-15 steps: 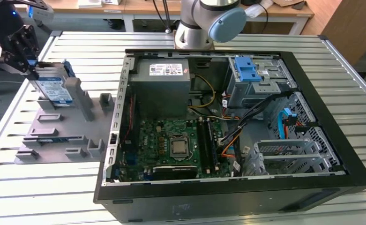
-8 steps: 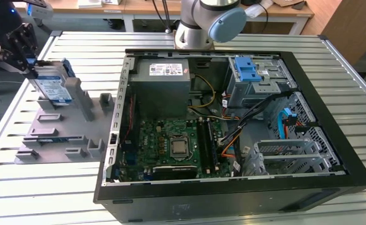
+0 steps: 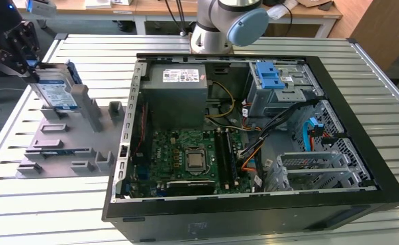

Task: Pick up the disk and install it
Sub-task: 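Pick up the disk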

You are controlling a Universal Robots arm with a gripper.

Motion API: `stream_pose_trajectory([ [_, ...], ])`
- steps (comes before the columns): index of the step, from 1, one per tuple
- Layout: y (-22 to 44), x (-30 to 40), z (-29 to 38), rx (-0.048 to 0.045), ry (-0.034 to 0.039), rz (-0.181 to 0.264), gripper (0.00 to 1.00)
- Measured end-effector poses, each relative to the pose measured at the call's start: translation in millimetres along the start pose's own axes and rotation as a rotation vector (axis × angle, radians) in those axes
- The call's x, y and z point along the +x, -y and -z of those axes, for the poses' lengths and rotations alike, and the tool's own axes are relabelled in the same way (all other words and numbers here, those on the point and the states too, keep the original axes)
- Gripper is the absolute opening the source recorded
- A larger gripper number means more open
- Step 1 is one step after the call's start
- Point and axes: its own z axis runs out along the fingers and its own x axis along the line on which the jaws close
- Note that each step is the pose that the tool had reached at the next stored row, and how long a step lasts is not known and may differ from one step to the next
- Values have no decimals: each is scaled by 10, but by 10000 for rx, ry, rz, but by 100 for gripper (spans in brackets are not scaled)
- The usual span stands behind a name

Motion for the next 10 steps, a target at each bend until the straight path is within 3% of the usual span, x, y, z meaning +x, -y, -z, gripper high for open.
stream_pose_trajectory([
  [10,1,-1,150,-1,0,0,36],
])
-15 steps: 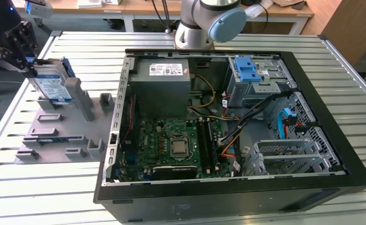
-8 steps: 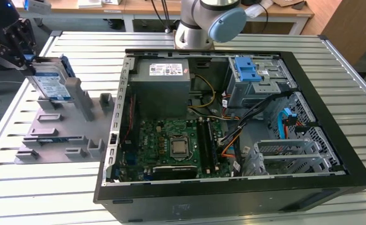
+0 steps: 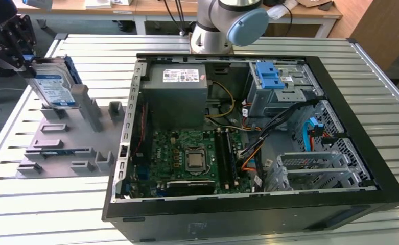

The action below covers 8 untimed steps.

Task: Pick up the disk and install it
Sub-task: 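Pick up the disk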

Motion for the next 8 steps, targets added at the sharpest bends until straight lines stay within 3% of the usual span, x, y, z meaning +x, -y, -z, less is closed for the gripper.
stream_pose_trajectory([
  [8,0,0,106,-1,0,0,36],
])
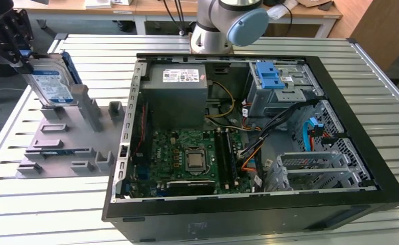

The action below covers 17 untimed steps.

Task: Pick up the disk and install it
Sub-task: 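Pick up the disk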

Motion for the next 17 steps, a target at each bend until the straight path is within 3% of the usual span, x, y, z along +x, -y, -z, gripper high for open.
stream_pose_trajectory([
  [9,0,0,107,1,1,0,36],
  [17,1,0,111,1,1,0,36],
])
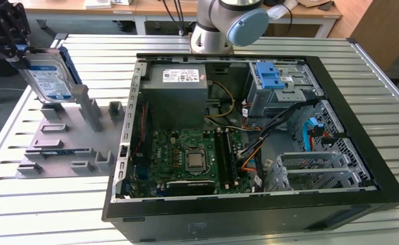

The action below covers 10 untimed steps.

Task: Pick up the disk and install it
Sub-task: 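Pick up the disk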

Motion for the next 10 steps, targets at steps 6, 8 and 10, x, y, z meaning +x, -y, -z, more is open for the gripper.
stream_pose_trajectory([
  [6,0,0,22,-2,1,0,36],
  [8,0,0,30,-1,3,1,36],
  [10,0,0,38,-1,4,0,36],
])
